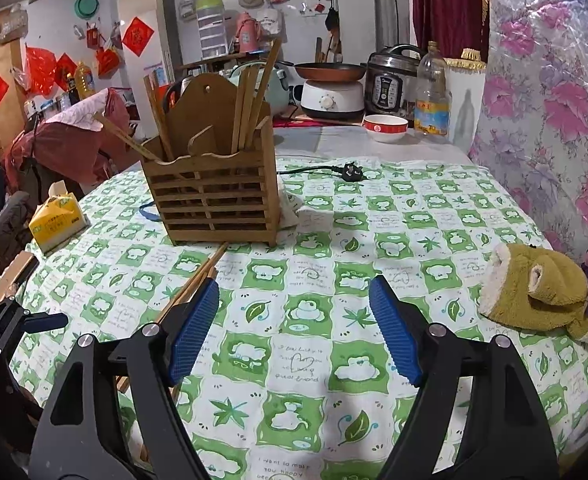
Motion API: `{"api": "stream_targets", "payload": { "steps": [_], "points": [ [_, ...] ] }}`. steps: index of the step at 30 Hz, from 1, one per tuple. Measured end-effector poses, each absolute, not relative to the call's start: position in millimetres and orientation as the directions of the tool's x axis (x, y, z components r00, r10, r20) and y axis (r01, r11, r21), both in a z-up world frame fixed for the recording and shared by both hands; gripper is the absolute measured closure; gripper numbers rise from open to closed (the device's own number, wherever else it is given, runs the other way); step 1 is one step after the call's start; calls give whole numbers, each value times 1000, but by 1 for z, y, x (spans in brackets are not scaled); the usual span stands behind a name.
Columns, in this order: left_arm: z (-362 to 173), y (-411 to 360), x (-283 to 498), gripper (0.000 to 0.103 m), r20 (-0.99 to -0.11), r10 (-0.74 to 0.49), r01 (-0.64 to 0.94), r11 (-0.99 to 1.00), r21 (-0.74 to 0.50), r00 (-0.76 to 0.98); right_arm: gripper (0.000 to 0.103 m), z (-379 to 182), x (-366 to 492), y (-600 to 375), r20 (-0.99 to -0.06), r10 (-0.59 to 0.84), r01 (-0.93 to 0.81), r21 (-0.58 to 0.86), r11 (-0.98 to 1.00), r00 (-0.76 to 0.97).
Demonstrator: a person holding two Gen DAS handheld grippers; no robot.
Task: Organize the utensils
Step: 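Move both open tools back to the remaining chopsticks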
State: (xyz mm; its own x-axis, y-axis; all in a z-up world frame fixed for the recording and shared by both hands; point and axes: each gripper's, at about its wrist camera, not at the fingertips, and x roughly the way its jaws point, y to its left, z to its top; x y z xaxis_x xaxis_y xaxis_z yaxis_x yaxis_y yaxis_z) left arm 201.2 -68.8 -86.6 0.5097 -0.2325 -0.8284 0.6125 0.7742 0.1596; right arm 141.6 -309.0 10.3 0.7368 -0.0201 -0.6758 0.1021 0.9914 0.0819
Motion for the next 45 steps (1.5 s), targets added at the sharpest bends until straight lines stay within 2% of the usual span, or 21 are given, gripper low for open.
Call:
{"api": "stream_targets", "payload": {
  "steps": [6, 11, 20, 25, 29, 33, 34, 35, 36, 37, 41, 45],
  "points": [
    [-92, -43, 220, 6, -836, -143, 525, 830, 190, 529, 27, 7, 143, -312, -688, -23, 112, 86, 990, 725],
    [-91, -18, 239, 6, -858, -148, 437, 894, 97, 492, 27, 6, 144, -312, -694, -4, 102, 99, 990, 720],
    [-82, -45, 220, 6, -825, -221, 546, 829, 122, 520, 27, -12, 151, -293, -757, 32, 31, 69, 997, 653],
    [-87, -57, 216, 6, -824, -187, 558, 810, 179, 535, 29, -30, 159, -279, -813, 93, -43, 84, 996, 574],
    [-85, -45, 221, 6, -829, -192, 529, 836, 141, 525, 36, -41, 158, -258, -841, 149, -143, 86, 986, 520],
    [-86, -34, 228, 6, -846, -195, 497, 863, 92, 496, 38, -48, 154, -245, -855, 127, -198, 29, 980, 503],
    [-87, -33, 229, 6, -849, -195, 494, 865, 88, 492, 42, -48, 154, -249, -857, 108, -183, 16, 983, 505],
    [-88, -33, 230, 6, -852, -193, 492, 867, 85, 487, 50, -50, 155, -258, -861, 32, -115, -31, 993, 508],
    [-88, -33, 230, 6, -854, -192, 491, 867, 83, 484, 51, -52, 157, -269, -860, -35, -49, -69, 996, 509],
    [-88, -33, 230, 6, -854, -193, 492, 867, 82, 483, 51, -51, 156, -281, -860, -44, -10, -57, 998, 509],
    [-88, -34, 227, 6, -850, -189, 500, 861, 97, 491, 51, -43, 143, -296, -836, 85, -40, 76, 996, 542],
    [-89, -35, 228, 6, -852, -182, 498, 861, 104, 491, 51, -47, 131, -263, -839, 204, -223, 101, 970, 505]
  ]
}}
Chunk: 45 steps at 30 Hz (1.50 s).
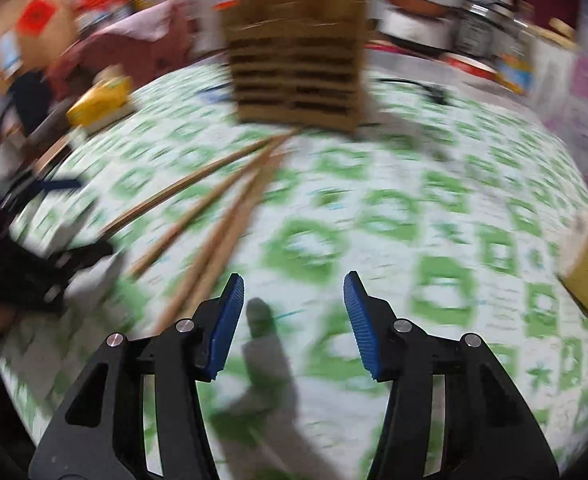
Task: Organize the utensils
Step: 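Move both open tools back to the remaining chopsticks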
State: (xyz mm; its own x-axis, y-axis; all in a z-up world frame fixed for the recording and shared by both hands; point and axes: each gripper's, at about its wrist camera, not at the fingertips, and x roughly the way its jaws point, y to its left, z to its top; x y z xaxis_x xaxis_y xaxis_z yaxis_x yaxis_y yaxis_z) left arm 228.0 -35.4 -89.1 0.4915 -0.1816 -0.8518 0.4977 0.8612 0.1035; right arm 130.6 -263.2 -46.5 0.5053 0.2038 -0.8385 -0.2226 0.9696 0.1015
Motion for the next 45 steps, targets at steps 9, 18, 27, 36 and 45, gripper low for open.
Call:
{"api": "stream_targets", "payload": {
  "steps": [9, 18, 27, 36, 45],
  "points": [
    [-91, -32, 231, 6, -860, -183, 485, 870, 84, 477, 49, -52, 132, -263, -856, 110, -181, 20, 983, 505],
    [-91, -29, 234, 6, -861, -183, 473, 878, 74, 474, 47, -41, 105, -228, -829, 298, -438, 72, 896, 474],
    [-91, -32, 231, 6, -859, -181, 483, 871, 86, 479, 52, -32, 113, -306, -808, 131, -103, 88, 991, 574],
    [-92, -28, 235, 6, -867, -186, 467, 882, 60, 462, 39, -27, 78, -224, -784, 394, -512, 115, 851, 479],
    [-93, -30, 235, 6, -870, -192, 483, 874, 58, 454, 44, -31, 106, -304, -798, 159, -124, 106, 987, 581]
  ]
}}
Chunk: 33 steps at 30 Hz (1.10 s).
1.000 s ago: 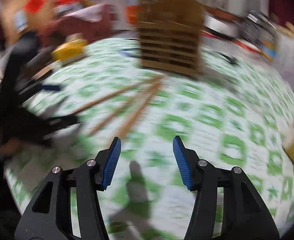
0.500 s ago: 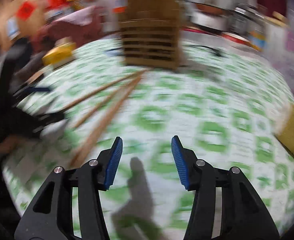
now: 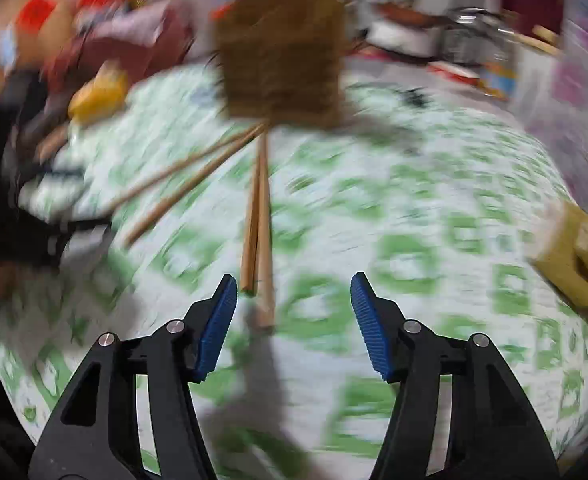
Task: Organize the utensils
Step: 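Move both open tools back to the remaining chopsticks, then close the left tool on one chopstick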
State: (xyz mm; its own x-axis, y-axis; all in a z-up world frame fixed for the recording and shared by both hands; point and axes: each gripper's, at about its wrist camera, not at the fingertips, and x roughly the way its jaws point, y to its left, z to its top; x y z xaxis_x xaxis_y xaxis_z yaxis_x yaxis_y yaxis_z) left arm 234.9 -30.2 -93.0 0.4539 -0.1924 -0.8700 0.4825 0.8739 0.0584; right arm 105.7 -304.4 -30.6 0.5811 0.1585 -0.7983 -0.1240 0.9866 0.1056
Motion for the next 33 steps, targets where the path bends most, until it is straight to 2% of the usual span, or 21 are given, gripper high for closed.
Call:
{"api": "stream_targets", "payload": {
  "steps": [2, 10, 14, 17, 21, 22, 23, 25, 26, 27, 33],
  "points": [
    [-93, -32, 232, 6, -867, -190, 491, 868, 71, 461, 44, -24, 98, -318, -761, 210, -116, 177, 977, 613],
    [-89, -36, 227, 6, -851, -201, 511, 855, 88, 484, 44, -28, 98, -332, -771, 151, -19, 178, 984, 619],
    [-89, -37, 225, 13, -850, -215, 523, 848, 82, 481, 44, -33, 105, -341, -783, 139, 26, 195, 981, 607],
    [-90, -39, 223, 23, -856, -229, 538, 840, 66, 463, 44, -35, 106, -343, -788, 137, 36, 198, 980, 601],
    [-91, -38, 225, 43, -866, -272, 556, 831, 9, 419, 44, -36, 107, -343, -788, 135, 35, 194, 980, 601],
    [-92, -38, 225, 53, -867, -283, 559, 829, -5, 411, 44, -36, 106, -343, -788, 134, 36, 194, 980, 601],
    [-92, -38, 225, 58, -867, -297, 565, 825, -21, 401, 44, -36, 107, -343, -787, 133, 37, 194, 980, 602],
    [-91, -38, 223, 78, -864, -311, 573, 819, -33, 396, 44, -36, 106, -343, -787, 136, 37, 197, 980, 602],
    [-91, -39, 222, 85, -863, -315, 576, 816, -34, 395, 44, -36, 107, -343, -787, 138, 35, 198, 980, 602],
    [-91, -40, 221, 97, -863, -322, 581, 813, -41, 389, 46, -36, 106, -342, -787, 135, 36, 195, 980, 603],
    [-90, -39, 220, 97, -860, -314, 571, 820, -33, 402, 66, -36, 108, -338, -788, 157, 3, 198, 980, 595]
  ]
}}
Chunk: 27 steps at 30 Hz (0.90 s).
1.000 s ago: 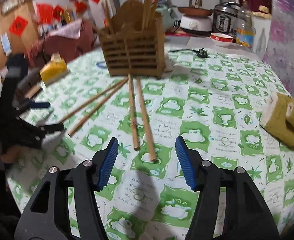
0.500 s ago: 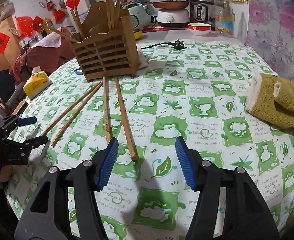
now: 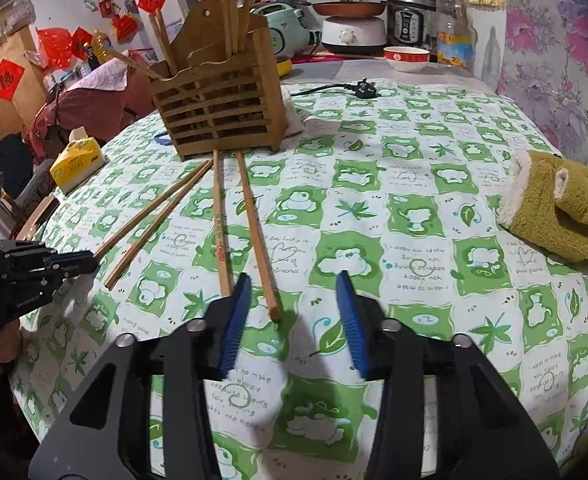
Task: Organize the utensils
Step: 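Close the left tool on one chopstick, then close the right tool on another chopstick while the left tool holds its own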
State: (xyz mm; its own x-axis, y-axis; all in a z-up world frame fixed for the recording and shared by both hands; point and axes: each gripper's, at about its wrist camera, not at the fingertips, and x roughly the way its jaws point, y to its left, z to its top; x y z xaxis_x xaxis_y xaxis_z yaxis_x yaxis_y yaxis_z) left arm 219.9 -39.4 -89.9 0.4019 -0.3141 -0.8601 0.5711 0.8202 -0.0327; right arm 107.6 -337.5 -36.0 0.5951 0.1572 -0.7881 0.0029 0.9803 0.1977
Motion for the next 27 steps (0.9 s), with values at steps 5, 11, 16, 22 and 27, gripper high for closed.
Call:
{"api": "stream_targets", "payload": {
  "steps": [5, 11, 16, 22, 27],
  "points": [
    [-91, -38, 222, 97, -862, -309, 565, 824, -32, 401, 73, -37, 108, -330, -791, 175, -34, 192, 981, 586],
    [-91, -39, 222, 96, -863, -302, 563, 826, -24, 406, 75, -41, 110, -326, -807, 190, -50, 196, 979, 559],
    [-91, -39, 222, 96, -862, -302, 563, 826, -23, 407, 93, -51, 116, -325, -837, 198, -44, 205, 978, 509],
    [-90, -39, 221, 97, -858, -305, 570, 822, -18, 412, 96, -50, 115, -324, -832, 207, -53, 210, 976, 514],
    [-85, -40, 216, 97, -844, -307, 571, 821, -2, 439, 96, -40, 108, -323, -805, 198, -65, 195, 979, 560]
  ]
}}
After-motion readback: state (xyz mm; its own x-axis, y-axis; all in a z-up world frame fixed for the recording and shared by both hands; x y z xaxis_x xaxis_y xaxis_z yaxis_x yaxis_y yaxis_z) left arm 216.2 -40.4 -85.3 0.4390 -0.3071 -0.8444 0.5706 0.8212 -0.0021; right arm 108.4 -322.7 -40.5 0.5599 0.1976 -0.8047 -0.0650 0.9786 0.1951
